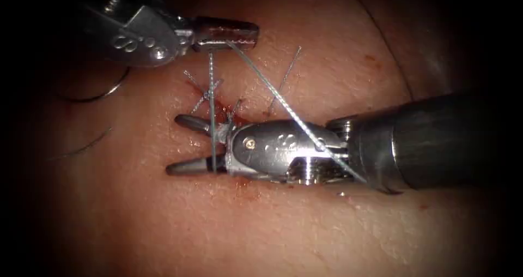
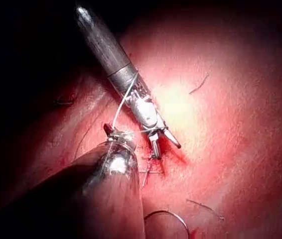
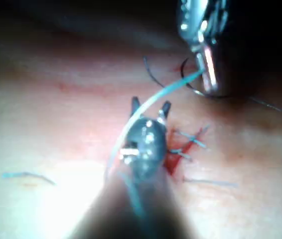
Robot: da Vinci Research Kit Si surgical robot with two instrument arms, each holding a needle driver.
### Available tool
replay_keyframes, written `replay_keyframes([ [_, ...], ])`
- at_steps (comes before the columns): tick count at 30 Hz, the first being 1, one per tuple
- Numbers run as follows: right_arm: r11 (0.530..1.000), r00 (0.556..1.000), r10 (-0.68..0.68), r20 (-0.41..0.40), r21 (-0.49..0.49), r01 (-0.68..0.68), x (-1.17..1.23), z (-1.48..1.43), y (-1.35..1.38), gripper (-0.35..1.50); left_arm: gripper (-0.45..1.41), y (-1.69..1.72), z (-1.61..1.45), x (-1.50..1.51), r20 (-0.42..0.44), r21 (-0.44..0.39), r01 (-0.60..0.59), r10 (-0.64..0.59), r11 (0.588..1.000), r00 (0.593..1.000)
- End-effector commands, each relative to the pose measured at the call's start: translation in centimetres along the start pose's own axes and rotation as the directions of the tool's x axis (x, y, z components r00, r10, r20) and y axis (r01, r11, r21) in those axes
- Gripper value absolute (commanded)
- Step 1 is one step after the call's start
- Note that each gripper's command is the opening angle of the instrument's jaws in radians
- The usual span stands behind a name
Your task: Wound Closure
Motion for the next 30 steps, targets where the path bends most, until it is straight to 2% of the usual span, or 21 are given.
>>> replay_keyframes([
  [1,1.0,1.0,0.002,-0.011,0.01,-0.002,-0.06,0.03,-0.05,0.49,-0.45,0.05,0.1,-0.07,-0.021,0.005,0.006,-0.006,1.0,1.0],
  [9,0.998,0.997,-0.004,-0.078,0.055,0.008,-0.08,-0.02,-0.01,0.42,-0.45,0.48,0.28,-0.39,-0.151,0.004,0.075,-0.074,0.997,0.986],
  [15,0.997,0.981,0.043,-0.188,0.072,-0.03,-0.13,-0.06,0.12,0.42,-0.45,0.76,0.35,-0.61,-0.251,0.035,0.154,-0.14,0.988,0.958],
  [22,0.985,0.942,0.142,-0.305,0.137,-0.104,-0.15,-0.04,0.13,0.42,-0.45,0.74,0.39,-0.92,-0.335,0.11,0.247,-0.198,0.963,0.921],
  [30,0.974,0.897,0.211,-0.387,0.158,-0.161,-0.13,-0.07,0.16,0.41,-0.45,0.88,0.36,-0.93,-0.391,0.137,0.276,-0.204,0.951,0.898],
])
